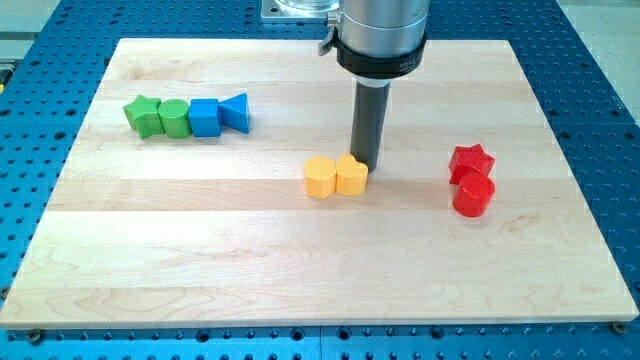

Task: Separate the yellow hexagon from the yellow heart

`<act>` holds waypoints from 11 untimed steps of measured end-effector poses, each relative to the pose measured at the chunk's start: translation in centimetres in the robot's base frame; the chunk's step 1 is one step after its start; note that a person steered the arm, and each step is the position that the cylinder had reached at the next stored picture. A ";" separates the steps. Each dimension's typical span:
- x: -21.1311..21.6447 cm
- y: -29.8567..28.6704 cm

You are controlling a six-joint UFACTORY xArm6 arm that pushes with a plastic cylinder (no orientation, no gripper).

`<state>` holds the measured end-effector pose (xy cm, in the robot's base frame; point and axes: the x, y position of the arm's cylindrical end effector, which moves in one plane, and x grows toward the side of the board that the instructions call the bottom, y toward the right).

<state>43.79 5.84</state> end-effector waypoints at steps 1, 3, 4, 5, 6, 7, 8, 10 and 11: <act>0.0 3.1; 2.3 0.5; 2.6 -3.9; 2.6 -7.2; 2.6 -8.8; 1.9 -9.1; 1.0 -10.6; 3.8 -17.6; 4.6 -19.8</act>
